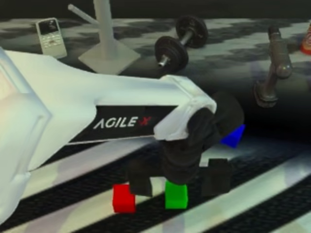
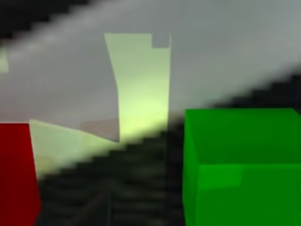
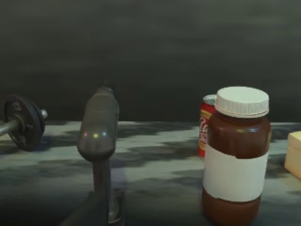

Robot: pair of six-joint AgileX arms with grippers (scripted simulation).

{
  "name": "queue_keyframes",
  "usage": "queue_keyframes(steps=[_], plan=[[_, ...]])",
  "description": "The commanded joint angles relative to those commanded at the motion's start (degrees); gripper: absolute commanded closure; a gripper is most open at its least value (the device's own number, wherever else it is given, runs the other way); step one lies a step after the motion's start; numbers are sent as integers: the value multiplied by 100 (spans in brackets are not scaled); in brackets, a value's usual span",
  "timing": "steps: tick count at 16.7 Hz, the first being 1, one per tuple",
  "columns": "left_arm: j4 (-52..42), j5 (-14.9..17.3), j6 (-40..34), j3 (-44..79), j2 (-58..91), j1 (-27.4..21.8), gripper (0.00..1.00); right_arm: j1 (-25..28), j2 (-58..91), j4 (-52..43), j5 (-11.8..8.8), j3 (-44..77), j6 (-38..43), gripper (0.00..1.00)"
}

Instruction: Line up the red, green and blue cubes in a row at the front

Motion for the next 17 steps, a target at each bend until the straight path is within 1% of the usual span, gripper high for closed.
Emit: queue_keyframes(steps=[6,8,13,15,17], plan=[[-1181,0,-36,772,-344,82,0,0,0,0,0,0,0,0],[-1340,-1,-31,899,-427,102,0,0,0,0,0,0,0,0],[-1294,-5,-19,838,-460,101,0,20,58,-41,-4,57,-22,0],[-1105,-24,41,576,-746,263,0,109,354,-246,-14,346,-131,0],[-776,-52,151,110,-1276,558,0,249,893,-592,-18,869,-317,0]])
